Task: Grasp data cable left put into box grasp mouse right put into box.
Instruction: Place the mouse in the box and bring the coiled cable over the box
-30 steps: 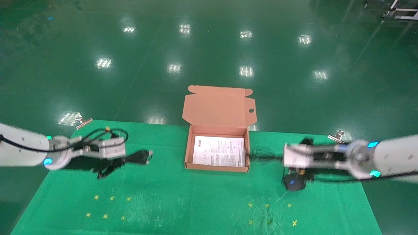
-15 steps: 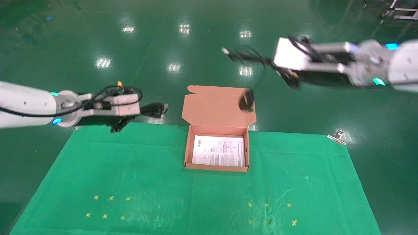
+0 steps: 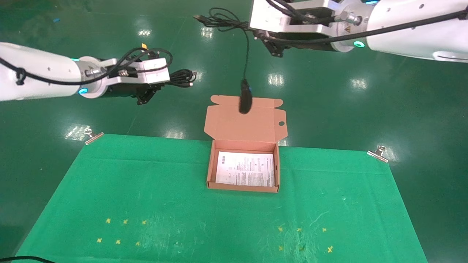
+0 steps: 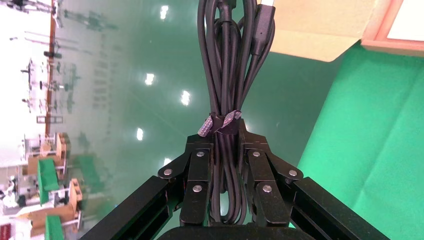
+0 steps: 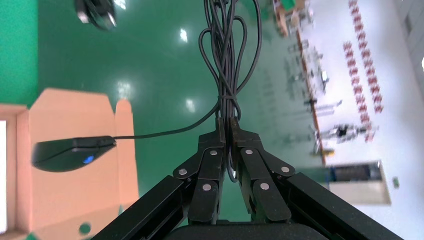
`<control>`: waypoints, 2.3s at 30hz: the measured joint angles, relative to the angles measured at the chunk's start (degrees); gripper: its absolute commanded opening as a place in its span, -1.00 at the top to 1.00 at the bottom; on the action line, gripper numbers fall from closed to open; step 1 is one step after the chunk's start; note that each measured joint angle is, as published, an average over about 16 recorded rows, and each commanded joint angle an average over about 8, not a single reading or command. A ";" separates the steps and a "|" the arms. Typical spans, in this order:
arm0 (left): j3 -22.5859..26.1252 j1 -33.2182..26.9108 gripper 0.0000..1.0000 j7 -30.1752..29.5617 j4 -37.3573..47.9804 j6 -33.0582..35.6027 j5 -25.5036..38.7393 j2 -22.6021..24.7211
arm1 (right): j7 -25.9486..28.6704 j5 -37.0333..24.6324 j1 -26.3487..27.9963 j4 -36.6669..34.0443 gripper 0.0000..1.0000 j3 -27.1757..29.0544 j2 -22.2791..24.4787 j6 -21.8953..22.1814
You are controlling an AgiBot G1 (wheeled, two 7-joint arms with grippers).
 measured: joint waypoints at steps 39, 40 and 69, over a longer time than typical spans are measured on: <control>2.57 5.28 1.00 -16.33 -12.32 9.97 11.38 -7.57 | -7.45 3.18 -7.75 -17.34 1.00 -3.52 -9.45 3.05; 2.58 5.36 1.00 -16.61 -12.65 10.07 11.53 -7.64 | -7.38 3.31 -7.97 -17.90 1.00 -3.67 -9.62 3.23; 2.61 5.84 1.00 -18.06 -14.38 10.60 12.37 -8.02 | -0.77 9.03 -13.37 -27.81 1.00 -14.56 -11.57 11.70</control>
